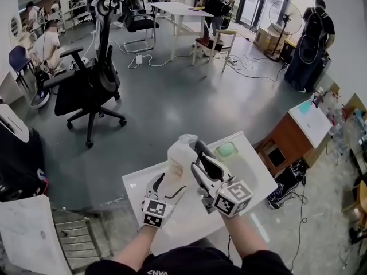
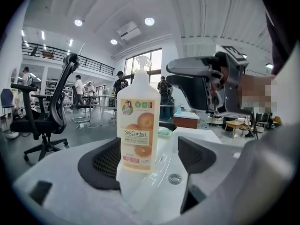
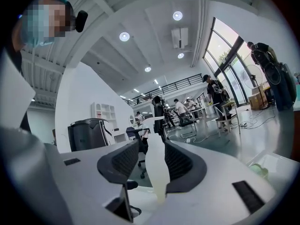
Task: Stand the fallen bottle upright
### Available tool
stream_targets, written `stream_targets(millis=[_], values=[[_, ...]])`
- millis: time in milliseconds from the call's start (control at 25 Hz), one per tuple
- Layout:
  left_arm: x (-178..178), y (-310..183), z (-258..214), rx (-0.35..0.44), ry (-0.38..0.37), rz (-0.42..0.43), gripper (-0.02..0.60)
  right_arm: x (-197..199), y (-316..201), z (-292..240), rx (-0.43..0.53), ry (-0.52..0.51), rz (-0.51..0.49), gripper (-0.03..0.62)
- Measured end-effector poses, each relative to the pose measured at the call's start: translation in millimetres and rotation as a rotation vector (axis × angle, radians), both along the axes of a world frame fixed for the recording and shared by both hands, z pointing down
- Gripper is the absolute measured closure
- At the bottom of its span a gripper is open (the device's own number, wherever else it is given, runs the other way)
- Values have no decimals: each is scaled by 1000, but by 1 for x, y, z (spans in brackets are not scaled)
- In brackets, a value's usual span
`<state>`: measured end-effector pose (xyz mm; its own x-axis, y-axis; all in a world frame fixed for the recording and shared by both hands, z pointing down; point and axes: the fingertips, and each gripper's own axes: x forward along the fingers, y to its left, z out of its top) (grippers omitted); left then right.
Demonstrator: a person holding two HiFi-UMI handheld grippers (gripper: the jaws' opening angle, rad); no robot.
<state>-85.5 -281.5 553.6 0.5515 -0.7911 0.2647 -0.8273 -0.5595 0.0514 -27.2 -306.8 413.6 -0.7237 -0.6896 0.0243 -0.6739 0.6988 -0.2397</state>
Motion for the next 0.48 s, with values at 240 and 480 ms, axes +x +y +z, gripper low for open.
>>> stream_targets(millis=[240, 480], values=[[2, 20, -11, 18, 19, 57, 189, 10, 23, 12, -13, -2, 40, 438], [3, 40, -21, 34, 16, 77, 349, 18, 42, 24, -48, -3, 39, 472]])
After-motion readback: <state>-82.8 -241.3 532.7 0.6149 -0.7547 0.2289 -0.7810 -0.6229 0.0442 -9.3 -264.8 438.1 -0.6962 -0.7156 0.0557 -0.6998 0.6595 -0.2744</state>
